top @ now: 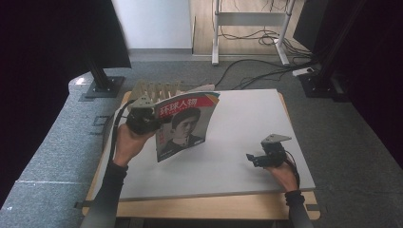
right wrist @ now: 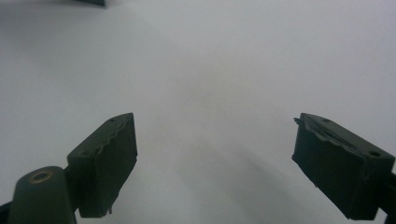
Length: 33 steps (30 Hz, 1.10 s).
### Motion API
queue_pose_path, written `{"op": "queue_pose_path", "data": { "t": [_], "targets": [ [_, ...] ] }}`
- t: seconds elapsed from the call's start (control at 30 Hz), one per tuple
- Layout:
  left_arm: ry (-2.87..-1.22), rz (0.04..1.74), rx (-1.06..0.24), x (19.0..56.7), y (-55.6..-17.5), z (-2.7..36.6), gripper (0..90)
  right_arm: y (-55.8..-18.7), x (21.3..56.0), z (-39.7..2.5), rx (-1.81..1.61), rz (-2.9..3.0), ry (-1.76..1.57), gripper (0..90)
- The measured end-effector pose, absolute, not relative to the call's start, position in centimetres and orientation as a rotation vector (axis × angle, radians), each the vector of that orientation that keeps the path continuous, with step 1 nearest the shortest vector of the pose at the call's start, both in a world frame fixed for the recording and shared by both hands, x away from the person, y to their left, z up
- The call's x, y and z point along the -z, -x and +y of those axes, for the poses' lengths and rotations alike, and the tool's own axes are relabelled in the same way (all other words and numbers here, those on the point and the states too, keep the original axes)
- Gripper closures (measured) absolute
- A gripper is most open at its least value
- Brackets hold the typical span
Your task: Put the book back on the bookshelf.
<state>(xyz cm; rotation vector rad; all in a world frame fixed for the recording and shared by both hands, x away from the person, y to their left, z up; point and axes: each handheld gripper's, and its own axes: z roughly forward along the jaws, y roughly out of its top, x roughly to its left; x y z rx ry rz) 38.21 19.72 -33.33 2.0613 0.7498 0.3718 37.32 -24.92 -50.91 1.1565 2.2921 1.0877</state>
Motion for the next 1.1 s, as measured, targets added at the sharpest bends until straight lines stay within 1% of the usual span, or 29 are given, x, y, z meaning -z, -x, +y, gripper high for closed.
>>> {"op": "queue_pose_path", "data": {
  "t": [0.03,0.2,0.23,0.37,0.8,1.1],
  "targets": [
    [-2.054,0.759,-0.378,33.3,-38.0,20.2,86.9,-37.3,51.2,-25.0,-1.086,2.288,-1.167,12.0],
    [-2.032,0.791,-0.397,33.3,-37.4,21.7,86.9,-37.3,52.5,-25.0,-1.046,2.293,-1.206,1.0],
    [-2.029,0.796,-0.400,33.3,-37.4,22.0,87.0,-37.3,52.7,-25.0,-1.042,2.296,-1.212,0.0],
    [-2.010,0.833,-0.425,33.0,-36.8,23.5,86.9,-37.3,53.5,-24.9,-1.015,2.308,-1.230,0.0],
    [-1.954,0.949,-0.479,32.6,-35.4,28.0,87.0,-37.1,53.6,-24.6,-0.979,2.299,-1.211,0.0],
    [-1.883,1.054,-0.557,31.7,-34.3,31.7,87.0,-37.1,53.6,-24.7,-0.981,2.301,-1.213,0.0]
  ]
}}
